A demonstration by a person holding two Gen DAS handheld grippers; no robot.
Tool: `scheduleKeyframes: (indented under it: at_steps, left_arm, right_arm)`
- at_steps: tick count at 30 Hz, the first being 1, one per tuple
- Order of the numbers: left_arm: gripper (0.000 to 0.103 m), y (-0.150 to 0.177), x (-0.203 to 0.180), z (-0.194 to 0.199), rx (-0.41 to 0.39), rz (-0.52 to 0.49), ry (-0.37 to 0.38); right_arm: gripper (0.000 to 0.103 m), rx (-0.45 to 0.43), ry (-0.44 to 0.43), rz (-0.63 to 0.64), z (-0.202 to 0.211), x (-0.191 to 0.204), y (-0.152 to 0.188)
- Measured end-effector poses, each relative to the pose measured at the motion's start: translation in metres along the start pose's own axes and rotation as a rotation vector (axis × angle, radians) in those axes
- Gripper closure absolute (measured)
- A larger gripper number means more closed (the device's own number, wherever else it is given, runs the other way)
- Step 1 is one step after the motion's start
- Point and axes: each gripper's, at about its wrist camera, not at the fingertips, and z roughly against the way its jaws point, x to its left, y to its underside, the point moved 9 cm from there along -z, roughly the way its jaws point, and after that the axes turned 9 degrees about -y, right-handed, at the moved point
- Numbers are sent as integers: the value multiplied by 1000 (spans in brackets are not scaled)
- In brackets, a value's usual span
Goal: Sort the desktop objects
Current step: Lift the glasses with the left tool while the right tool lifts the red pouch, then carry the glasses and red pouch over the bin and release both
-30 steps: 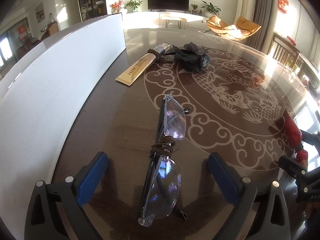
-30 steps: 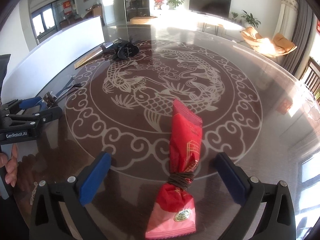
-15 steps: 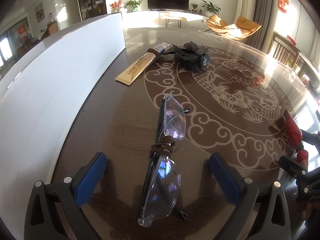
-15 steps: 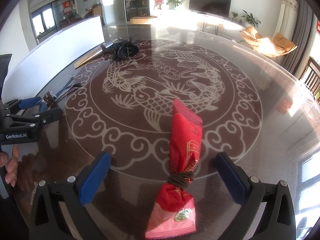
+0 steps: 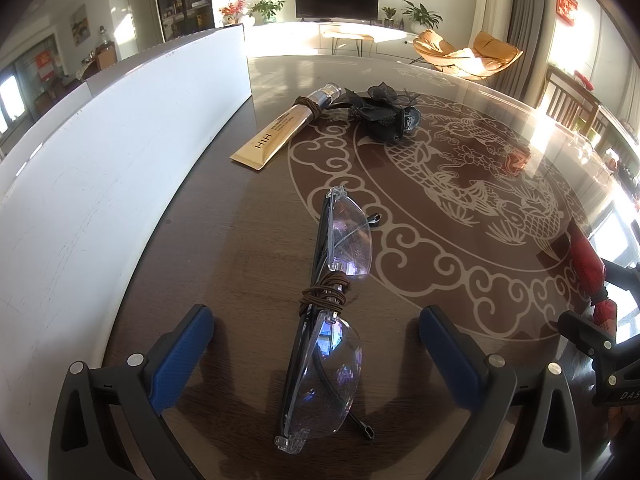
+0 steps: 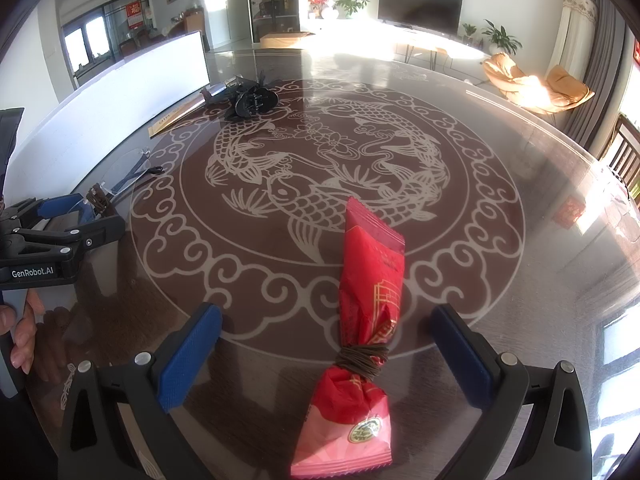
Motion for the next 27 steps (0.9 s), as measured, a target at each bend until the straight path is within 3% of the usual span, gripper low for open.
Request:
scheduleKeyframes:
  at_steps: [14,19,21,22,23,24,25,27]
  left_arm:
    - [0,0,-1,-1,2,1,-3]
    - [0,14,-13,10,12,-96,62]
    - [0,16,-22,13,-2,-156,102]
    - [0,16,-21,13,3,-152,106]
    - [3,15,-21,14,7,-146,99]
    - [34,12,-20,19,-15,-143,102]
    - [75,10,-19,24,-30,-145,101]
    - [77,11,-16,28,-3,-128,131]
  right_arm:
    - [0,0,0,0,-1,2,0]
    - [1,185,-72,58,-5,3,5]
    - [11,184,-70,66,-1,-1,4]
    - [27,177,-74,91,1,0,3]
    - [54,172,-77,106,4,1,2]
    - [74,177,-77,108,7,1,2]
    - [85,192,-73,95,9,0,3]
    - [85,186,-91,73,16,1,6]
